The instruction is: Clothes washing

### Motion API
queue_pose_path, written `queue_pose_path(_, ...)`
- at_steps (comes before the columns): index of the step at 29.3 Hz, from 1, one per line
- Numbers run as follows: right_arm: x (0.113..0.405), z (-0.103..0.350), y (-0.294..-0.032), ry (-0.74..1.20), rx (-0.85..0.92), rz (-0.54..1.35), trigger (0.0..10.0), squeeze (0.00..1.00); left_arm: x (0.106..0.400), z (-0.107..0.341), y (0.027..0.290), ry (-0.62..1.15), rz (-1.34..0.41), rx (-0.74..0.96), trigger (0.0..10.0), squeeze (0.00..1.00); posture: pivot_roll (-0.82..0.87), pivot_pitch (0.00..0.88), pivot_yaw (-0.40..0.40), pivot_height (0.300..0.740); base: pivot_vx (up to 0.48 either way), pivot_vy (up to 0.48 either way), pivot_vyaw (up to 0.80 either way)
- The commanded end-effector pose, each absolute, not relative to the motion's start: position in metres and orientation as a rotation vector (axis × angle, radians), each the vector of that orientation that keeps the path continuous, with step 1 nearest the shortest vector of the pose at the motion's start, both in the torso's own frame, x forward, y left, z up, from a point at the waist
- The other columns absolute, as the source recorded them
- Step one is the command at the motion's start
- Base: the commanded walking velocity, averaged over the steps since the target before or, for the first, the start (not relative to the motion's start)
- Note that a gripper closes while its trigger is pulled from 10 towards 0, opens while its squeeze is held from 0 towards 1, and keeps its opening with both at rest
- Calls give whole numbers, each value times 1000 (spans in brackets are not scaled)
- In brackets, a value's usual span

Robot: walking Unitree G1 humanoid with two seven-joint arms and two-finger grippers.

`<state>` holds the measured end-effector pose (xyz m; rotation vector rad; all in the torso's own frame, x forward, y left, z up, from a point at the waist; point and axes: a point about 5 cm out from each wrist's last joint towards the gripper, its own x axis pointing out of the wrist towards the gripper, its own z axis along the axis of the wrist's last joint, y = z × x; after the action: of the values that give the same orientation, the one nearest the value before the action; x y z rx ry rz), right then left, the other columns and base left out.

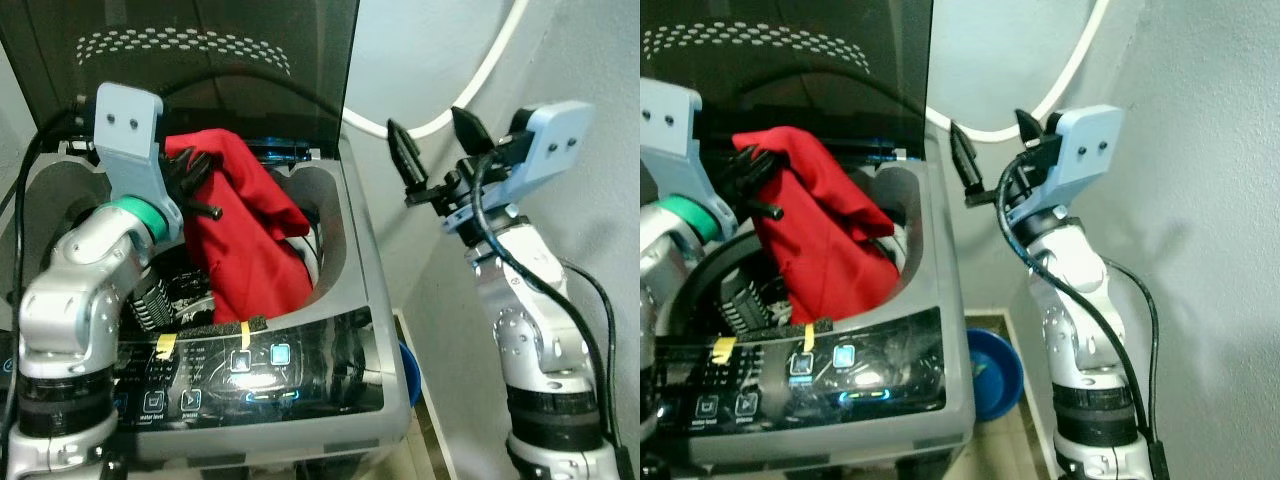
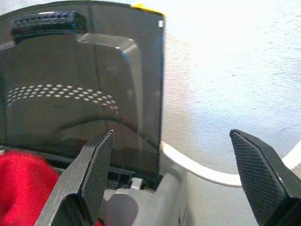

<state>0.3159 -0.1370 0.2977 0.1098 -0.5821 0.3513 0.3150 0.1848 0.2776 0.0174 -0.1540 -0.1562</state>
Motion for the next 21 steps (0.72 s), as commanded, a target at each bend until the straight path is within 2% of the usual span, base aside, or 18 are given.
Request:
queue_pose_path(1, 317, 293, -139, -569, 129, 330, 10000, 0, 313, 275, 187, -148, -117, 4, 10000, 1000, 77, 72, -23, 740, 0, 0, 0)
queue_pose_path(7, 318, 292, -138, -566, 136, 314, 10000, 0, 310, 271, 184, -125, -132, -20, 10000, 1000, 75, 67, -21, 740, 0, 0, 0)
queue_pose_path(12, 320, 289, -137, -558, 144, 278, 10000, 0, 307, 262, 179, -44, -138, -104, 10000, 1000, 78, 63, -19, 740, 0, 0, 0)
queue_pose_path(14, 321, 287, -136, -552, 144, 268, 10000, 0, 300, 255, 163, 20, -259, -49, 10000, 1000, 81, 60, -18, 740, 0, 0, 0)
queue_pose_path(15, 321, 287, -136, -550, 144, 267, 10000, 0, 299, 257, 161, -8, -265, 11, 10000, 714, 81, 60, -18, 740, 0, 0, 0)
queue_pose_path(16, 321, 287, -136, -550, 144, 267, 10000, 0, 299, 257, 161, -8, -265, 11, 10000, 714, 81, 60, -18, 740, 0, 0, 0)
queue_pose_path(17, 321, 287, -136, -550, 144, 267, 10000, 0, 298, 262, 160, -55, -260, 101, 10000, 0, 81, 60, -17, 740, 0, 0, 0)
queue_pose_path(18, 321, 287, -136, -550, 144, 267, 10000, 0, 298, 262, 160, -55, -260, 101, 10000, 0, 81, 60, -17, 740, 0, 0, 0)
queue_pose_path(20, 321, 286, -135, -549, 143, 267, 10000, 0, 295, 279, 158, -260, -207, 361, 10000, 0, 85, 59, -18, 740, 0, 0, 0)
queue_pose_path(21, 321, 286, -135, -549, 143, 267, 10000, 0, 295, 279, 158, -260, -207, 361, 10000, 0, 85, 59, -18, 740, 0, 0, 0)
